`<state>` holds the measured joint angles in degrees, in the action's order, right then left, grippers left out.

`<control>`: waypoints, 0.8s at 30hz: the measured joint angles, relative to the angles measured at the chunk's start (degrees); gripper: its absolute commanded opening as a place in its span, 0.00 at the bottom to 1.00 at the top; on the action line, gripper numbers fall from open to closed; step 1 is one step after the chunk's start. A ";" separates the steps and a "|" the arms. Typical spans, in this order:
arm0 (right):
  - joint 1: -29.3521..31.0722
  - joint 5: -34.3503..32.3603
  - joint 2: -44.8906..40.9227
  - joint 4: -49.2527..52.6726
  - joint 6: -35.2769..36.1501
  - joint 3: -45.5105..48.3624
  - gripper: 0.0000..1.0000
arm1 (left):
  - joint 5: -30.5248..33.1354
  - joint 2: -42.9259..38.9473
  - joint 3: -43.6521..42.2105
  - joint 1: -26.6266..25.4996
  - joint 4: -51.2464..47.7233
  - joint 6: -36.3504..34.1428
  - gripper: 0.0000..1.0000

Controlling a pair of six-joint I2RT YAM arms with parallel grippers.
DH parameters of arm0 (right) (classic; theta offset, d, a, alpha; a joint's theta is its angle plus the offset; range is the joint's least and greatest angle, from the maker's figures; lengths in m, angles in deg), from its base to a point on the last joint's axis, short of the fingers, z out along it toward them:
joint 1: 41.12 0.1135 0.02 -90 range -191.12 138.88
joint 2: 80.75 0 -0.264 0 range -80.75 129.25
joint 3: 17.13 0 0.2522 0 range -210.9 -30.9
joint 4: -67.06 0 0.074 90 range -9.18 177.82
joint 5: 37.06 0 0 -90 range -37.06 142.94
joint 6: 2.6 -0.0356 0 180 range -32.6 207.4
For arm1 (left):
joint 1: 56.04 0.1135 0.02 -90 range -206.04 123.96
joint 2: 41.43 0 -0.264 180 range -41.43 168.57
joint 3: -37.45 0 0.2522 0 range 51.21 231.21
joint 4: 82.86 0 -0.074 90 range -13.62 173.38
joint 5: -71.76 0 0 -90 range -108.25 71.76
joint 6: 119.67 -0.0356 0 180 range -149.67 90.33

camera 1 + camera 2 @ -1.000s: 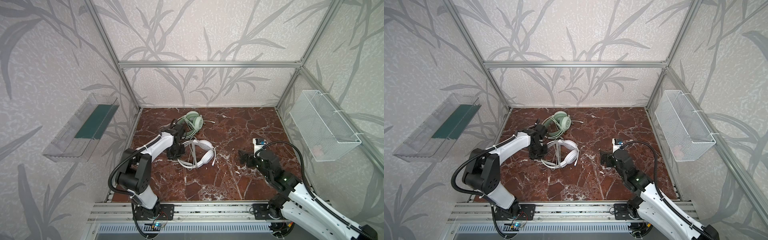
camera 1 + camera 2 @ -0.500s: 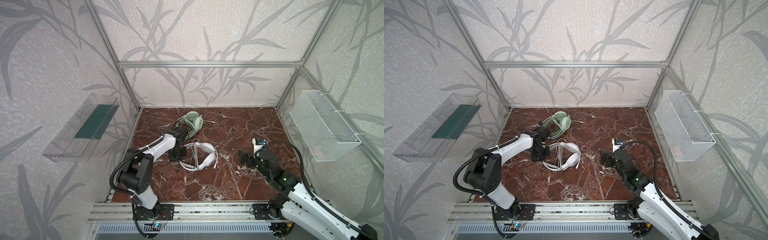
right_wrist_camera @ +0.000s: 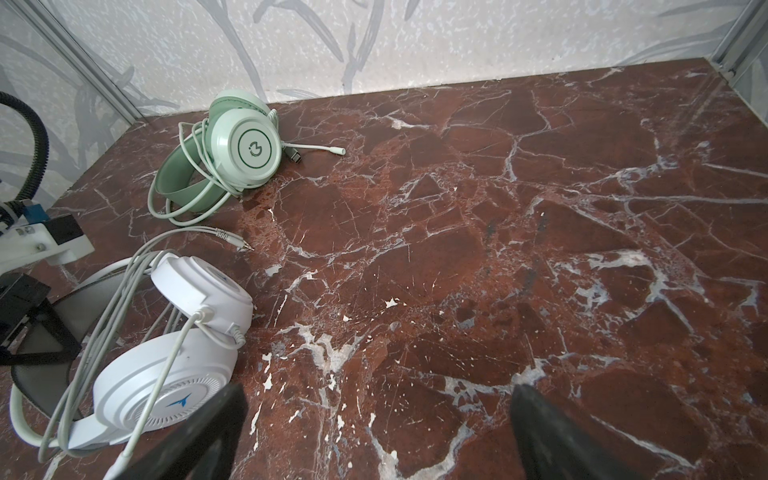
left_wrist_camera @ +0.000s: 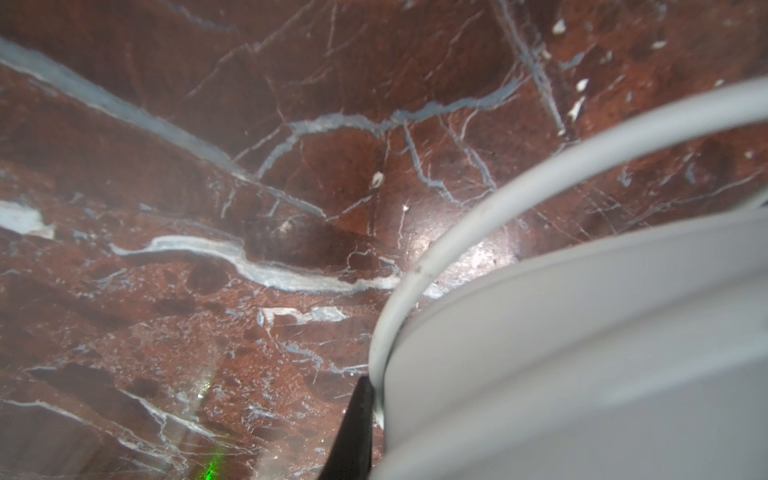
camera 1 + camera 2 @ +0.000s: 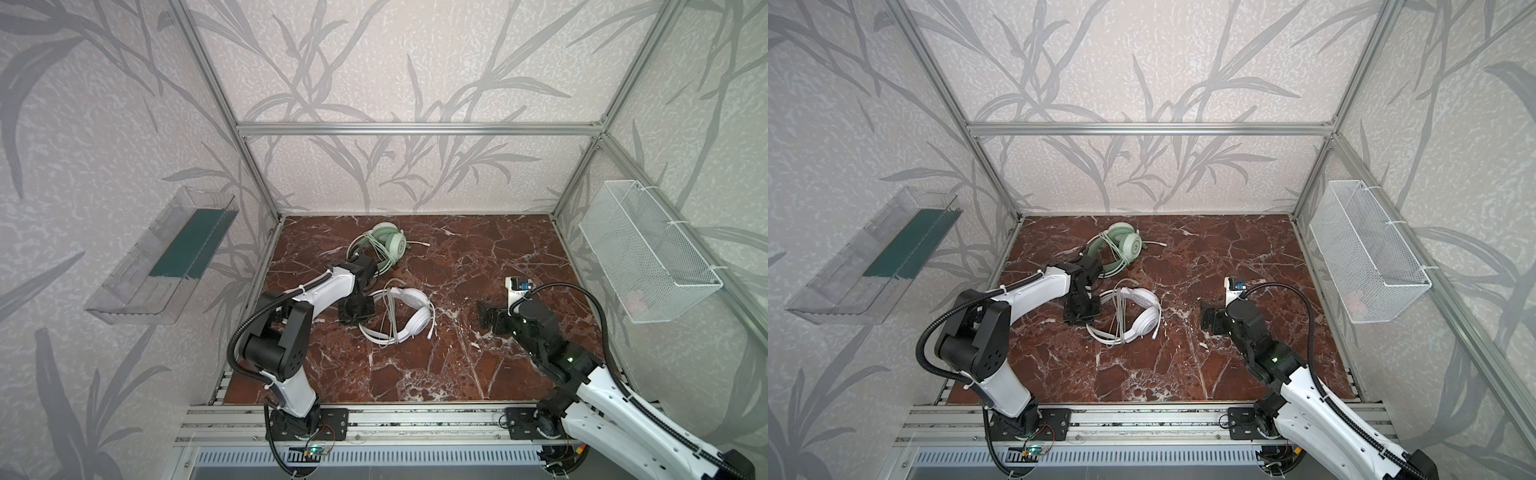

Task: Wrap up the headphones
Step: 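Lower the wrapped white headphones onto the table and open the left gripper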

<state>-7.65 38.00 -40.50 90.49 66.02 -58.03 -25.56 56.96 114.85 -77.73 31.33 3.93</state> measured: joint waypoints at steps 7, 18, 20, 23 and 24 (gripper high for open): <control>0.00 0.00 0.00 -0.20 0.00 0.00 0.99 | -0.46 -0.02 0.83 -0.07 -0.81 -0.02 0.28; 0.00 -0.02 -0.09 -0.20 0.02 0.00 0.99 | -1.57 -0.94 3.76 -0.17 -3.04 -0.39 0.49; 0.00 -0.02 -0.13 -0.20 0.02 0.00 0.99 | -1.86 -1.46 3.93 -0.28 -3.28 -0.46 0.58; 0.00 -0.02 -0.46 -0.20 0.02 0.00 0.99 | -2.45 -2.14 4.68 -0.79 -4.13 -0.28 0.59; 0.00 -0.02 -0.59 -0.20 0.02 0.00 0.99 | -2.51 -2.36 5.03 -0.98 -4.26 -0.26 0.59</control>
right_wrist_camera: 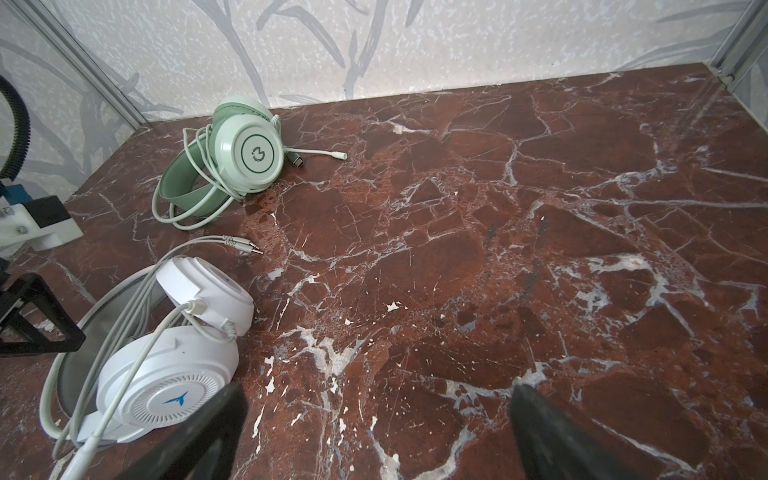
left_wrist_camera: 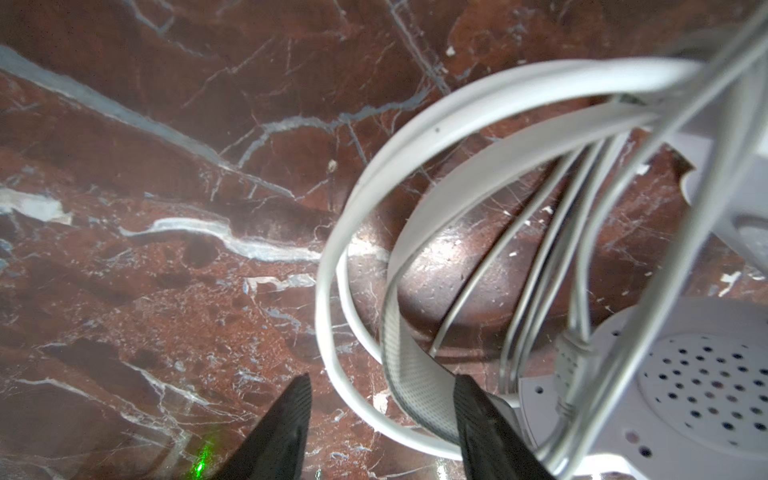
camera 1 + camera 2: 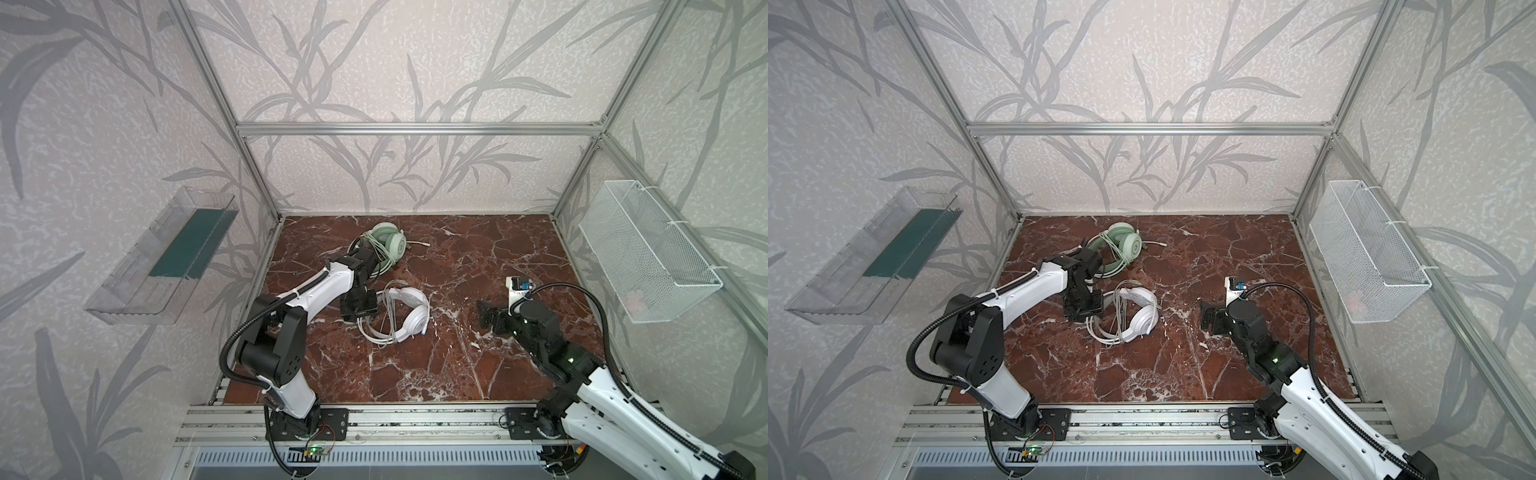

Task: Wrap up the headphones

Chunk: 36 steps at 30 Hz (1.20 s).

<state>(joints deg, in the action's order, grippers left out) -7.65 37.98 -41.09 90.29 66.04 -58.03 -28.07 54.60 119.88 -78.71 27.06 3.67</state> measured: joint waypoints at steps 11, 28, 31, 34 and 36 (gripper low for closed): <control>0.00 -0.02 -0.74 0.11 0.00 0.00 0.99 | -1.25 -5.57 6.12 -1.33 -2.69 0.76 0.91; 0.00 -4.46 -2.91 0.94 1.07 -3.21 0.99 | 16.04 -18.82 -3.63 0.74 18.32 0.09 0.99; 0.00 -5.81 -2.10 -0.79 1.25 -4.24 0.99 | 23.43 -22.73 -13.44 2.89 30.51 -2.23 0.99; 0.00 -7.26 -0.07 -3.80 1.09 -5.05 0.99 | 28.63 -24.39 -21.64 6.05 41.22 -4.70 0.99; 0.00 -7.96 1.77 -5.95 0.72 -5.49 0.99 | 31.74 -24.72 -24.76 8.07 44.94 -5.49 0.99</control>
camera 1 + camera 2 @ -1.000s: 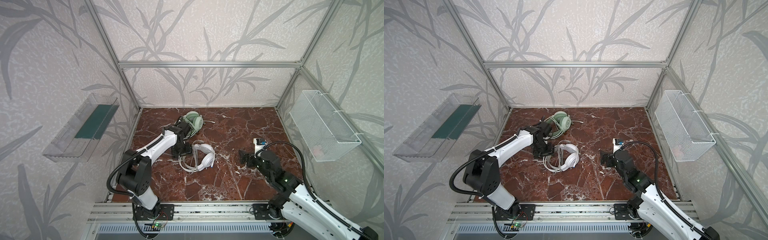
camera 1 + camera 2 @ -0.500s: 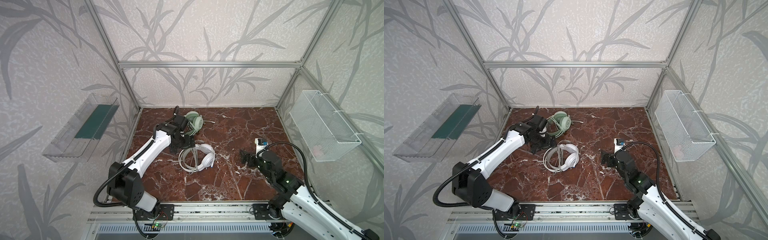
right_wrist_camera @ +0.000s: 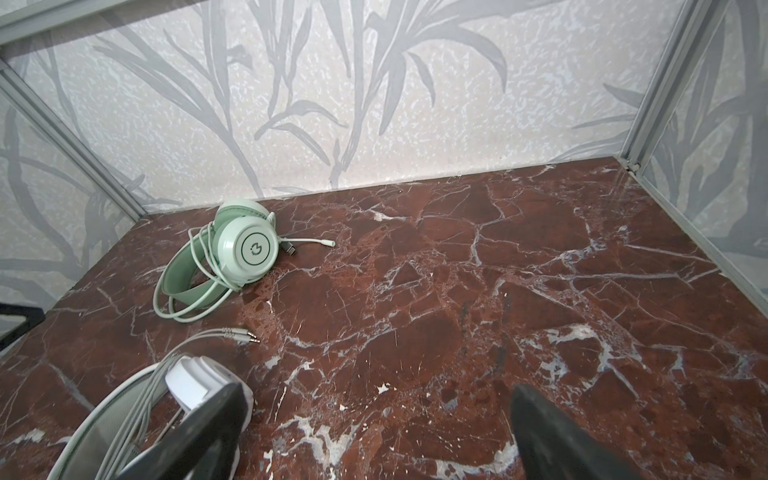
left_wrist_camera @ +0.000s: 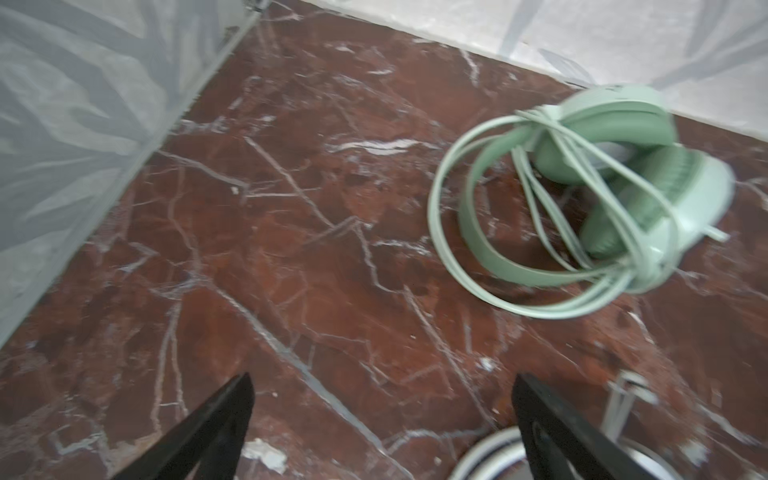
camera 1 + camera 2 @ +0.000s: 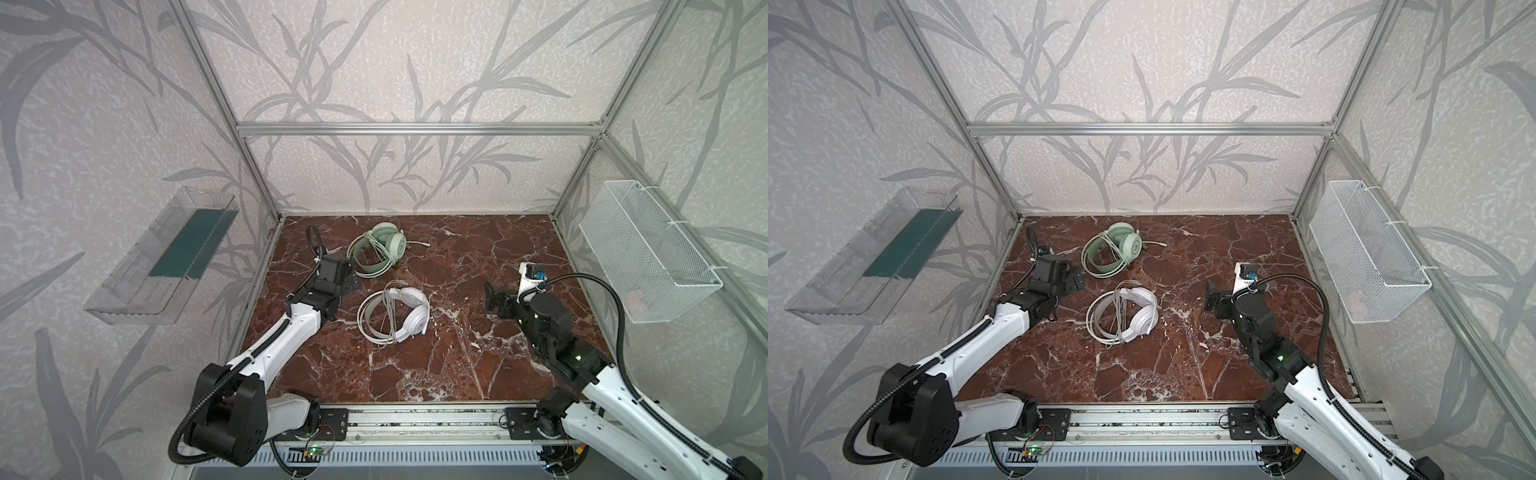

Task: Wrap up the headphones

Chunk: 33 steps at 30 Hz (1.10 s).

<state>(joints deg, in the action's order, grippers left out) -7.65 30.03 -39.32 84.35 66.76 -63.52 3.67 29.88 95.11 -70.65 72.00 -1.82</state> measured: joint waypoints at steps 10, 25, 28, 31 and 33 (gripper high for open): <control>0.00 -2.19 5.97 -3.98 -0.09 -3.65 0.99 | 9.05 1.70 -9.31 10.47 21.16 -8.22 0.99; -0.28 -7.80 3.34 -6.01 4.09 -3.69 0.99 | -2.95 15.89 -21.14 15.39 54.21 -19.80 0.99; -0.68 -8.72 3.19 -10.69 6.86 -0.96 0.99 | -4.87 17.55 -22.03 15.08 58.60 -21.11 0.99; -2.62 -9.42 6.01 -13.25 10.23 0.02 0.99 | -5.33 18.49 -22.64 14.62 61.92 -22.08 0.99; -5.57 -9.97 8.90 -13.62 11.04 -0.15 0.99 | -5.27 18.58 -22.75 14.51 63.32 -22.49 0.99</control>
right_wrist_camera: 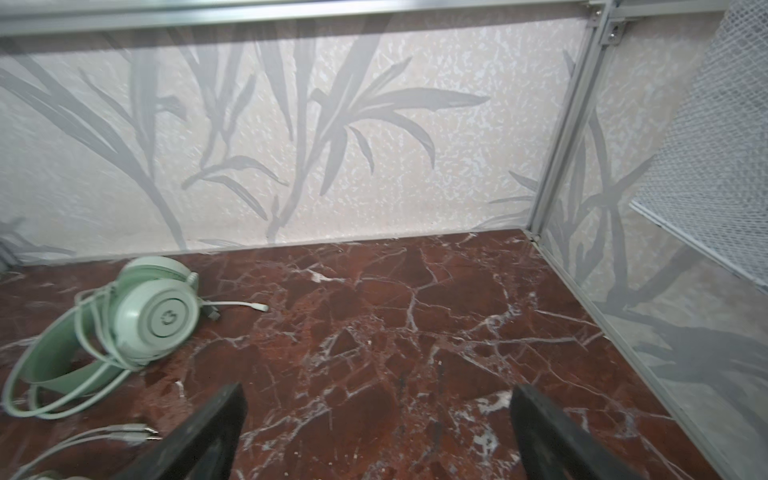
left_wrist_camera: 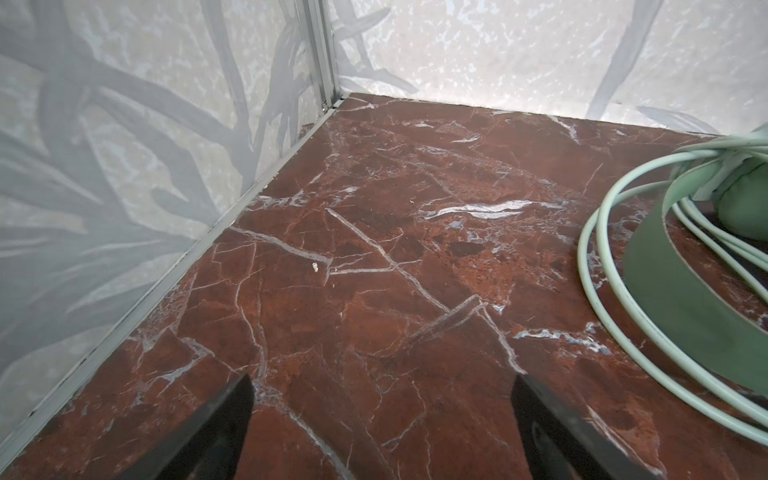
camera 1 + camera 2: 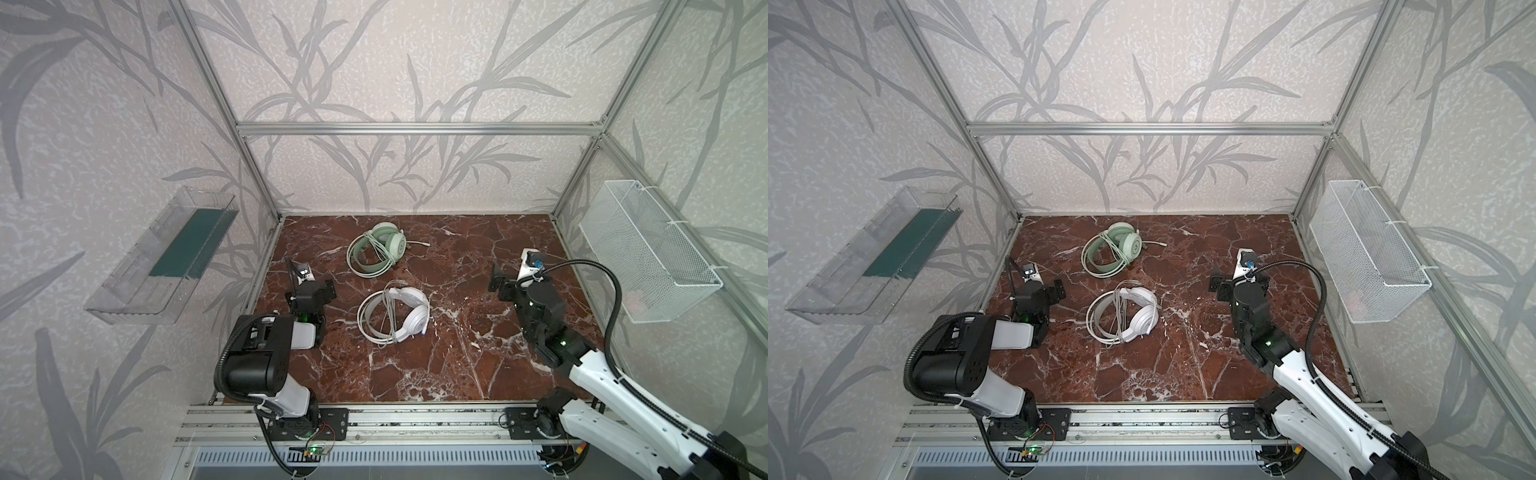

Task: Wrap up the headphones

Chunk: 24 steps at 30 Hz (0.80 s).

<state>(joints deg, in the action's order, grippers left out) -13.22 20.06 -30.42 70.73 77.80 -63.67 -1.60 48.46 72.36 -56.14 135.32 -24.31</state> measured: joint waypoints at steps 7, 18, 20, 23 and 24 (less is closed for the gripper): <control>-10.86 -1.18 6.54 -2.69 -0.76 1.99 0.99 | 1.55 0.00 0.00 -1.38 3.26 -0.94 0.99; -15.04 -0.94 23.63 -13.40 4.22 8.07 0.99 | 2.84 0.00 0.00 -1.73 4.28 -1.36 0.99; -15.52 -0.61 26.16 -15.45 5.44 8.00 0.99 | 2.89 0.00 0.00 -1.73 4.28 -1.38 0.99; -15.98 0.55 28.76 -18.45 6.10 8.02 0.99 | 2.97 0.00 0.00 -1.77 4.28 -1.38 0.99; -16.15 1.25 29.86 -21.55 6.58 8.48 0.99 | 2.97 0.00 0.00 -1.77 4.31 -1.38 0.99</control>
<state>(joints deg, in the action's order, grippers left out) -29.37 21.31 -0.57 49.18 84.38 -55.19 1.37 48.46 72.36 -57.91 139.63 -25.69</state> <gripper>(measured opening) 0.991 0.992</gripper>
